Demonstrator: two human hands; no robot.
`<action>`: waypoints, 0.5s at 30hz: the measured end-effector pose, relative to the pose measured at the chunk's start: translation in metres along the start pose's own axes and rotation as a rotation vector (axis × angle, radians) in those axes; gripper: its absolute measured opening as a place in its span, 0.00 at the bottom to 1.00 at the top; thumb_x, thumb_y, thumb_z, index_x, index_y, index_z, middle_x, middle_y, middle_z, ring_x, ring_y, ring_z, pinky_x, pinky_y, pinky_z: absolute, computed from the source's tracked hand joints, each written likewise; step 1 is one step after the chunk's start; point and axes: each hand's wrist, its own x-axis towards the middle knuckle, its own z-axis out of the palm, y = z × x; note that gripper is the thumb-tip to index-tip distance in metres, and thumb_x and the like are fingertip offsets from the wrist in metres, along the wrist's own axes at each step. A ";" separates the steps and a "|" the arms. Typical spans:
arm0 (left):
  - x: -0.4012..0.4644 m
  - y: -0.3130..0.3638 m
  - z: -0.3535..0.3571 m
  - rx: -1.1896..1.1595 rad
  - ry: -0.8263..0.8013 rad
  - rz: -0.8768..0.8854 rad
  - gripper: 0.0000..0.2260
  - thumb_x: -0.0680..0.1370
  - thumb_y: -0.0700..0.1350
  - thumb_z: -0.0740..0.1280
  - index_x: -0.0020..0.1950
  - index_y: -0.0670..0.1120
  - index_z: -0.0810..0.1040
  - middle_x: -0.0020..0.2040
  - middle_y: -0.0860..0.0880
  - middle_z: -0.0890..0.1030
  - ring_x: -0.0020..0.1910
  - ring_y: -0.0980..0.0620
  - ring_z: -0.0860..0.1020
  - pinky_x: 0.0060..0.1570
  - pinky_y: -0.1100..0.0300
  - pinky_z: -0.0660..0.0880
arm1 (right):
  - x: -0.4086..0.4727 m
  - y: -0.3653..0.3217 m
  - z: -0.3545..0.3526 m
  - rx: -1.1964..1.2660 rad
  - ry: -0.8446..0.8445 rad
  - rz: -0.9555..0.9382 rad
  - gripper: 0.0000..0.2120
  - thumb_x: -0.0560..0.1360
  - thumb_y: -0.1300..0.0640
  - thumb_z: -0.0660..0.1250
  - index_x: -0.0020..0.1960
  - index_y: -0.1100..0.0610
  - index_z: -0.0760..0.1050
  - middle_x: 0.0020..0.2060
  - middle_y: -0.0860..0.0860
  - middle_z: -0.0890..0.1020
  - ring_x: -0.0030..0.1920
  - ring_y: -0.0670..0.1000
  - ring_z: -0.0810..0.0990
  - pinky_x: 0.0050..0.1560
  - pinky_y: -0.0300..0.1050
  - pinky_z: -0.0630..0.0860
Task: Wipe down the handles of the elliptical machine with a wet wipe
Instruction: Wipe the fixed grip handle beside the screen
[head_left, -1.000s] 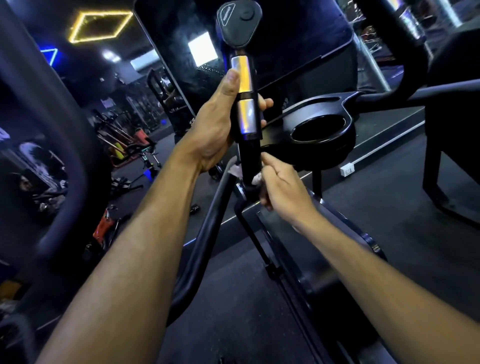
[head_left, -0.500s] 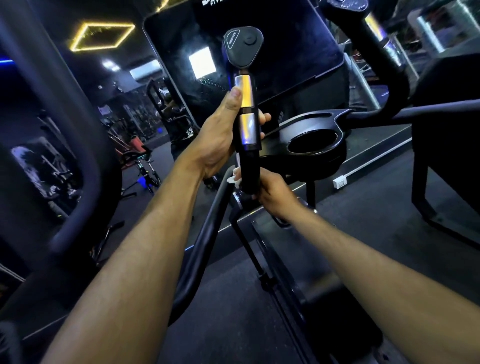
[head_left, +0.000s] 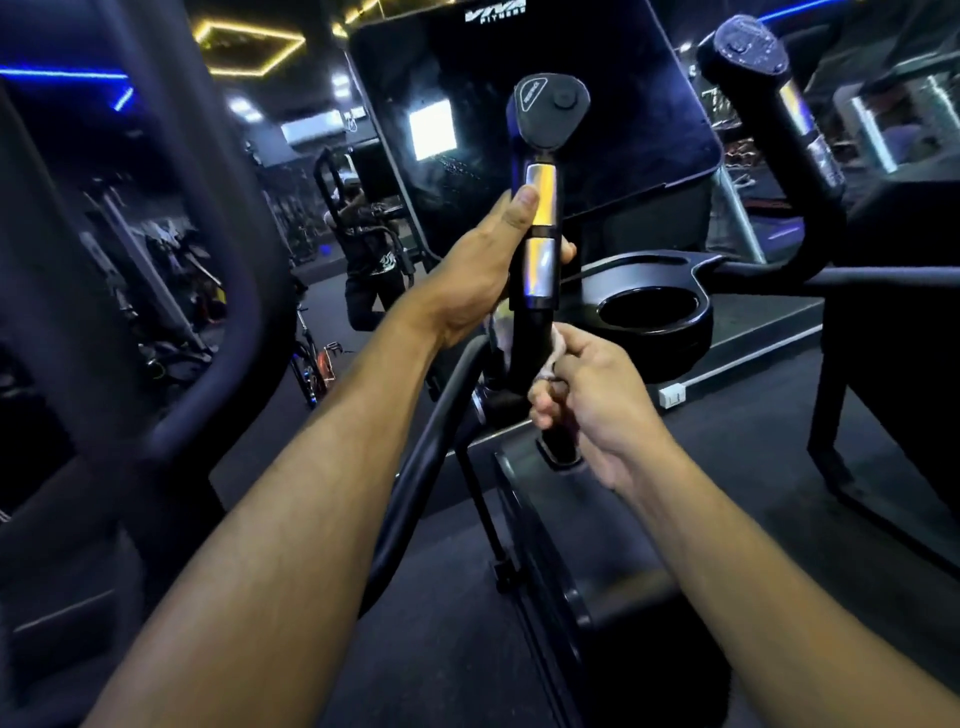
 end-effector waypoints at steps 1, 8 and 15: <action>0.000 0.000 0.000 -0.004 -0.005 0.000 0.21 0.88 0.57 0.53 0.70 0.43 0.70 0.48 0.46 0.85 0.52 0.50 0.83 0.56 0.51 0.79 | -0.004 0.001 -0.004 -0.066 0.050 -0.054 0.20 0.81 0.71 0.52 0.51 0.57 0.81 0.30 0.50 0.72 0.27 0.46 0.70 0.25 0.39 0.69; -0.004 -0.036 0.007 -0.240 0.052 -0.012 0.27 0.82 0.66 0.60 0.57 0.43 0.81 0.54 0.36 0.80 0.52 0.40 0.76 0.58 0.38 0.72 | -0.021 -0.032 -0.036 -1.172 0.104 -1.094 0.15 0.79 0.69 0.63 0.57 0.56 0.84 0.54 0.46 0.85 0.51 0.53 0.79 0.56 0.47 0.74; -0.027 -0.093 0.014 -0.374 0.366 -0.048 0.22 0.89 0.56 0.47 0.61 0.53 0.81 0.48 0.59 0.86 0.48 0.64 0.82 0.53 0.65 0.76 | 0.037 -0.091 -0.027 -1.914 -0.632 -1.609 0.14 0.83 0.61 0.65 0.67 0.63 0.78 0.66 0.57 0.80 0.70 0.61 0.74 0.74 0.61 0.65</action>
